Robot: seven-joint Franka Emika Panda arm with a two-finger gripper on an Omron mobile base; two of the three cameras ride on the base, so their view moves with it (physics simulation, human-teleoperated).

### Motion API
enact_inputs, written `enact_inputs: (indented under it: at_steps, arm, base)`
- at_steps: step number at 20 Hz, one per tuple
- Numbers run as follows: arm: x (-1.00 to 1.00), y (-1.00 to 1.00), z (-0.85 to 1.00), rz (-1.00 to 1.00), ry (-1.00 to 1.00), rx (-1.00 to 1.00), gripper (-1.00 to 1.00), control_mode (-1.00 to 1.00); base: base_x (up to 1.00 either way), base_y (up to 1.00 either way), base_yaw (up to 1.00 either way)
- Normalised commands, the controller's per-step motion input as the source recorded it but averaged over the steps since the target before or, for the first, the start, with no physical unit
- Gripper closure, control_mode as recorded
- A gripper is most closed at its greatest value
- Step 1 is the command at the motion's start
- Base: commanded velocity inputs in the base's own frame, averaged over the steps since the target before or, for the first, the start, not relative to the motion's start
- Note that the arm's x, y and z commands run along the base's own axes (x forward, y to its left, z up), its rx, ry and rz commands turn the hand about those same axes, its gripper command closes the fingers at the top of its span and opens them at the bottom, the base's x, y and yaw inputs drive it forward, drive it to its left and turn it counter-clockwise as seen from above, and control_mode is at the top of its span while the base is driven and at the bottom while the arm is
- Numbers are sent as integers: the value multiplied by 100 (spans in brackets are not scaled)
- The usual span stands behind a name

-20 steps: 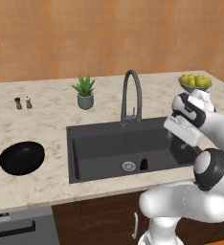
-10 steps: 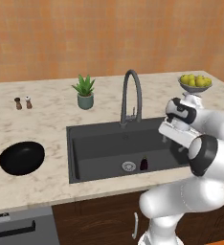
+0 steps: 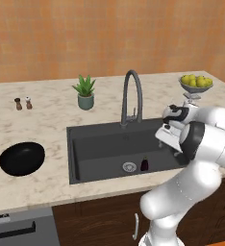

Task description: Pick the eggplant from the sink and place it in the bowl. Then pick the bowl and place it in the microwave. Then close the microwave door and press the start button.

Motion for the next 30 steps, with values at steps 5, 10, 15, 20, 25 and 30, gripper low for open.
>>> enact_inputs:
  at_steps: [5,10,15,20,25,30]
  arm:
    - [44,0,-39,15,-9,2,-100,-100]
    - [21,9,-47,16,-9,0,-100,-100]
    - [34,10,-40,15,-6,0,-100,-100]
    - [30,3,-41,15,-6,7,-100,-100]
    - [24,18,-27,12,-4,10,-100,-100]
    - [37,14,-23,6,-3,0,-100,-100]
  base:
    - [0,0,0]
    - [0,0,0]
    - [0,0,0]
    - [0,0,0]
    - [0,0,0]
    - [0,0,0]
